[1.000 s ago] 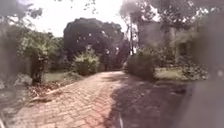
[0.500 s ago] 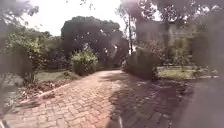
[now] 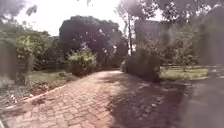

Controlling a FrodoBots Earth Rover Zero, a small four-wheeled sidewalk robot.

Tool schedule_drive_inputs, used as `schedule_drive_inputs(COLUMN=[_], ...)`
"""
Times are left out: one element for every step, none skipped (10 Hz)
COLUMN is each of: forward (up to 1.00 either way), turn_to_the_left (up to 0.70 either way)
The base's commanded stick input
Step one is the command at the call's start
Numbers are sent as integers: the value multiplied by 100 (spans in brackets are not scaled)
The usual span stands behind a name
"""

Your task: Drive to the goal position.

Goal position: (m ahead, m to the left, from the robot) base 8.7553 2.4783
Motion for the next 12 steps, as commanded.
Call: schedule_drive_inputs(forward=[70, 70, 70, 70, 70, 70, 70, 70, 70, 70, 70, 70], turn_to_the_left=[0, 0, 0, 0, 0, 0, 0, 0, 0, -11, -27, -26])
